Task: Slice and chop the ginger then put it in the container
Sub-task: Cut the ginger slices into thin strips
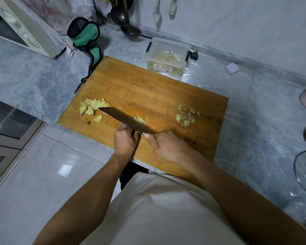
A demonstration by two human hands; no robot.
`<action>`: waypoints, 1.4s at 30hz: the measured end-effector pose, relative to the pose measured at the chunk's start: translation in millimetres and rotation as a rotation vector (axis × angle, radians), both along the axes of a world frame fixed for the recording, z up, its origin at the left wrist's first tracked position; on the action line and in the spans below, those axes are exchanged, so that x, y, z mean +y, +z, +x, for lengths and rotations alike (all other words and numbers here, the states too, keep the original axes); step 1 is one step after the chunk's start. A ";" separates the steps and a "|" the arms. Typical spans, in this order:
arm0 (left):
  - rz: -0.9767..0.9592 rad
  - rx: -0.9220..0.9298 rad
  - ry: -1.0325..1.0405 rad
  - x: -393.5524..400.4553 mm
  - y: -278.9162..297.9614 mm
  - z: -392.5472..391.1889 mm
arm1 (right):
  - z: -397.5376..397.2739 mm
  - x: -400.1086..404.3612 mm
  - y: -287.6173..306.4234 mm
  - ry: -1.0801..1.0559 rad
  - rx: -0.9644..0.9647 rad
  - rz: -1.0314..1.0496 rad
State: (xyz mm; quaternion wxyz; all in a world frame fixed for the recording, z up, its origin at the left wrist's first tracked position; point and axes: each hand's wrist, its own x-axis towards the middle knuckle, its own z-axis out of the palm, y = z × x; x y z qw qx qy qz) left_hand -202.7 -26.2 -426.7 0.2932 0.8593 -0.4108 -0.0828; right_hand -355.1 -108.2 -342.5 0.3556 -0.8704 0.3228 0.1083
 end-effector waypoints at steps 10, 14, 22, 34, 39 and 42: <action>-0.097 -0.093 -0.062 1.6 3.2 -5.3 | -4.0 -3.0 14.1 -0.011 -0.055 0.027; -0.118 -0.110 -0.068 1.0 3.7 -6.1 | -2.0 -7.4 12.6 -0.018 -0.063 0.044; -0.087 -0.099 -0.039 1.1 -0.8 -8.2 | -3.5 -12.6 8.8 -0.012 -0.050 0.075; -0.125 -0.113 -0.014 -1.0 2.6 -12.6 | 3.2 -10.0 14.7 -0.016 -0.020 0.066; -0.093 -0.077 0.009 -0.7 0.1 -13.9 | -3.3 -10.9 11.7 -0.032 -0.033 0.052; -0.075 -0.060 0.037 0.2 0.2 -15.3 | -7.5 -12.8 10.3 -0.020 -0.026 0.027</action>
